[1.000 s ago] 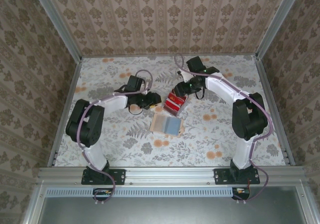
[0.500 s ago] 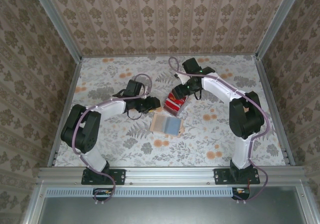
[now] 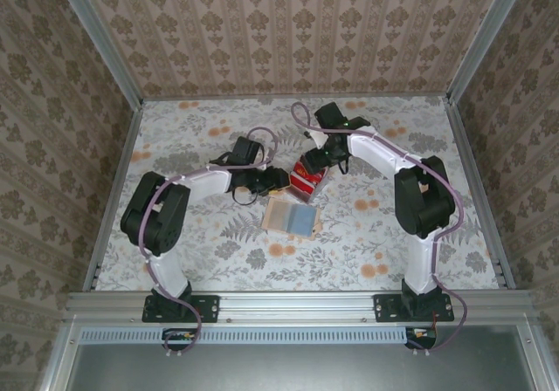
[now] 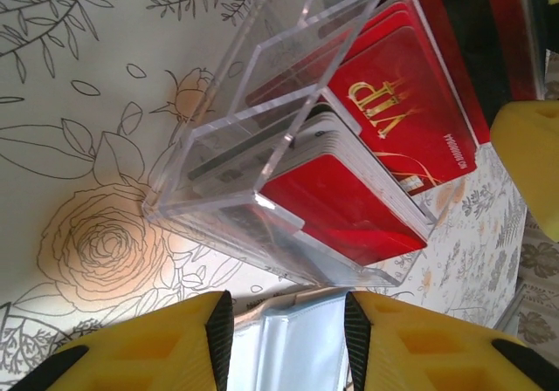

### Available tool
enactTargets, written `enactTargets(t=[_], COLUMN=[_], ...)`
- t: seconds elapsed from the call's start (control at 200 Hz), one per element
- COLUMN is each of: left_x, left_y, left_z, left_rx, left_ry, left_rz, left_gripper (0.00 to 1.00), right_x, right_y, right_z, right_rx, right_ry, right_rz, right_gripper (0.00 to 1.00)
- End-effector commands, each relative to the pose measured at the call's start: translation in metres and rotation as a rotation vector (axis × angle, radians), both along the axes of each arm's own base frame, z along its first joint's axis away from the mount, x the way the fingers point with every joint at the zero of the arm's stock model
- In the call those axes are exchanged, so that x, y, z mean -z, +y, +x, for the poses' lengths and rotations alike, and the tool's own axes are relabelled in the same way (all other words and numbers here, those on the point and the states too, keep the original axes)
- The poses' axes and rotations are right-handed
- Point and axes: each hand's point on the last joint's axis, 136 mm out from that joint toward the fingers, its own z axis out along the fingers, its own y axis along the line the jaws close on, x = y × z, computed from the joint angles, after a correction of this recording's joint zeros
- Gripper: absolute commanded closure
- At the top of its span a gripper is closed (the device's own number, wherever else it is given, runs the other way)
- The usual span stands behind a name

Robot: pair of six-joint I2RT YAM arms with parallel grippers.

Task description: Put the credit cards into the card holder

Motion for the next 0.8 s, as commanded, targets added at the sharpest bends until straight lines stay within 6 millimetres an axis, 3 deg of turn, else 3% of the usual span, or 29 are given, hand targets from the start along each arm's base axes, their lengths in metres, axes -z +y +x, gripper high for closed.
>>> enactTargets(t=[0.0,0.27,0.795], left_x=[-0.003,0.009,0.03], left_y=[-0.008,-0.003,0.0], left_z=[0.005,0.006,0.009], left_rx=[0.006,0.006,0.007], left_ry=[-0.001,0.0,0.028], left_rz=[-0.008,0.084,0.149], left_gripper=[0.59,0.59,0.59], right_x=[0.006,-0.006,0.016], right_y=[-0.007,-0.015,-0.024], right_z=[0.001,0.011,0.019], right_rx=[0.005,0.035,0.059], right_ry=[0.012,-0.025,-0.006], right_rz=[-0.062,-0.053,-0.105], right_gripper=[0.27,0.27,0.27])
